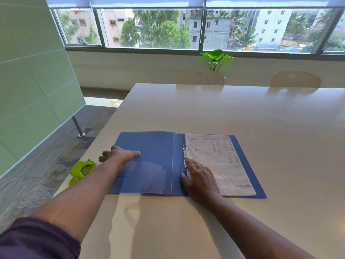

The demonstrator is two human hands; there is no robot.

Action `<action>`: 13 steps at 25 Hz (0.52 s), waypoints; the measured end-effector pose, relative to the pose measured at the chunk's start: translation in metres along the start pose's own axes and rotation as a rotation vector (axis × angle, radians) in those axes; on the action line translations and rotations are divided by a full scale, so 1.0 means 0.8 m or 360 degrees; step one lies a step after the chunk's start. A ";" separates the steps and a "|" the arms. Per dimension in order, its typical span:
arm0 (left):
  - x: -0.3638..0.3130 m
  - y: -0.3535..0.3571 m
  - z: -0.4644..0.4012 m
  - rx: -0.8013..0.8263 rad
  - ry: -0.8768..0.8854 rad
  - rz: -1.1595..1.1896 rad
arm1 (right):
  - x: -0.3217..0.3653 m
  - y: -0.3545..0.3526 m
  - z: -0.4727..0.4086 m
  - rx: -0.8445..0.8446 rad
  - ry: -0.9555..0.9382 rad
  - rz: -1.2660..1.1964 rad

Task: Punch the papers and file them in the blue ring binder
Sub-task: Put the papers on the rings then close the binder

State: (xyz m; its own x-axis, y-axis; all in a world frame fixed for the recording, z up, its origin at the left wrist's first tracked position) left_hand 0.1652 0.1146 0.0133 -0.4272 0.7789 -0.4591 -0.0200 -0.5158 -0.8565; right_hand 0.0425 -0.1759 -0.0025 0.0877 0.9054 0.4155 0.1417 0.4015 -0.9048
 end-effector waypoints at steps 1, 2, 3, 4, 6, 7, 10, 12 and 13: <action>0.002 -0.004 -0.003 -0.0010 -0.0033 0.0083 | 0.000 -0.001 0.000 -0.0004 0.0003 -0.0004; 0.006 -0.006 -0.009 -0.0015 -0.0078 0.0186 | 0.000 -0.002 0.000 -0.0006 0.0007 -0.0010; 0.010 -0.009 -0.017 -0.0015 -0.0117 0.0279 | 0.000 -0.002 0.000 -0.0010 0.0007 -0.0012; 0.013 -0.013 -0.026 -0.0027 -0.0124 0.0325 | 0.000 -0.002 0.000 -0.0015 0.0007 -0.0012; 0.010 -0.023 -0.049 -0.0056 -0.0062 0.0314 | -0.001 -0.001 -0.001 -0.0017 0.0011 -0.0010; 0.000 -0.039 -0.040 -0.0072 -0.0010 0.0262 | -0.002 0.000 -0.001 -0.0020 0.0015 -0.0014; -0.034 -0.084 -0.005 -0.0184 0.0135 -0.0123 | -0.003 -0.001 0.000 -0.0027 0.0029 -0.0030; -0.055 -0.100 0.007 -0.0230 0.0232 -0.0402 | -0.002 -0.002 0.000 -0.0027 0.0034 -0.0036; -0.065 -0.105 0.015 -0.0225 0.0305 -0.0498 | -0.002 -0.002 0.000 -0.0025 0.0038 -0.0037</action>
State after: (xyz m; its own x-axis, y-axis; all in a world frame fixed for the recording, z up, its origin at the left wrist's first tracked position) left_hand 0.1786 0.1133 0.1120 -0.2432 0.9502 -0.1949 0.0079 -0.1990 -0.9800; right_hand 0.0417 -0.1779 -0.0017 0.1074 0.8923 0.4385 0.1594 0.4199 -0.8935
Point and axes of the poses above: each hand's wrist, its own z-axis away from the middle knuckle, its own y-axis out of the palm, x = y × z, the point moved 6 cm from there along -z, towards the middle knuckle, and after that the axes turned 8 degrees about y, right-handed, at the moved point
